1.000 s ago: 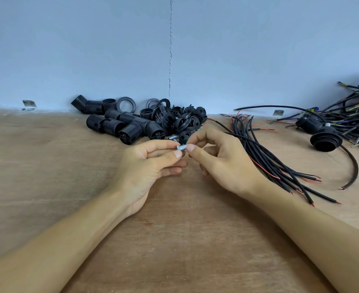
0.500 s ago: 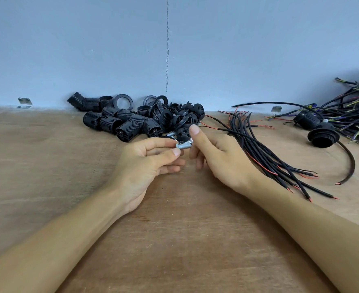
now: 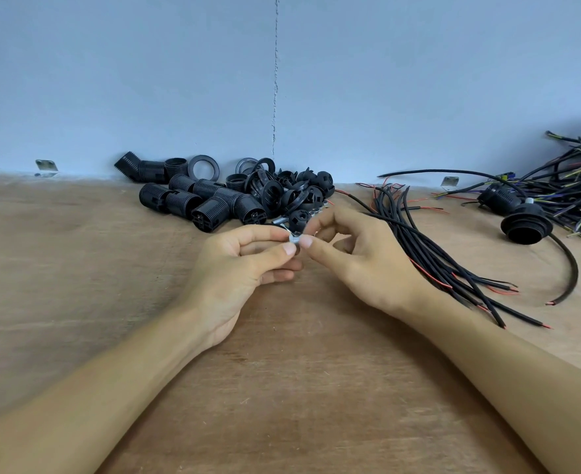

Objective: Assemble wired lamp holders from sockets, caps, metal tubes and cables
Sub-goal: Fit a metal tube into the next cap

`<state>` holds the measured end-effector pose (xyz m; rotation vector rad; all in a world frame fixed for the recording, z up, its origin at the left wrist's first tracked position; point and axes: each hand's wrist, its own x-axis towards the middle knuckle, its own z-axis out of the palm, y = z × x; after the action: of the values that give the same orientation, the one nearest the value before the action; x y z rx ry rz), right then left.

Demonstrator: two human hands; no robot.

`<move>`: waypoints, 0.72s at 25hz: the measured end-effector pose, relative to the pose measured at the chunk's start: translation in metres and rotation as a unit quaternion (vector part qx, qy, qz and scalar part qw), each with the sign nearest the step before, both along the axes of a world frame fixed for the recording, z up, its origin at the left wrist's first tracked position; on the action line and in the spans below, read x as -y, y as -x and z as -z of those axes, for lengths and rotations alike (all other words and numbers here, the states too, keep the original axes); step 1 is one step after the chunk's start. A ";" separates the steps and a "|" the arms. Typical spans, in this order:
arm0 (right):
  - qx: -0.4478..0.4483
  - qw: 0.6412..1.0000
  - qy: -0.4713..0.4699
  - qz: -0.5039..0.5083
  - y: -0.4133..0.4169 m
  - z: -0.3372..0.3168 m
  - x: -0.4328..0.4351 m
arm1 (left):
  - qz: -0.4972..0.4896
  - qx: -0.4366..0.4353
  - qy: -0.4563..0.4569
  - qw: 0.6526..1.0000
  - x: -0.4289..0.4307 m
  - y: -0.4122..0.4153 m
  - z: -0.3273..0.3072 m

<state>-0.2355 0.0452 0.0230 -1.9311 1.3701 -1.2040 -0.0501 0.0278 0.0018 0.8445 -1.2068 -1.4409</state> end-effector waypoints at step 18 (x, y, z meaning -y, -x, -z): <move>0.014 0.999 -0.032 -0.014 0.003 0.001 0.001 | -0.007 0.020 0.026 0.999 -0.002 0.001 0.000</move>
<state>-0.2388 0.0437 0.0222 -1.8755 1.3460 -1.1562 -0.0511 0.0302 0.0016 0.8488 -1.2611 -1.3815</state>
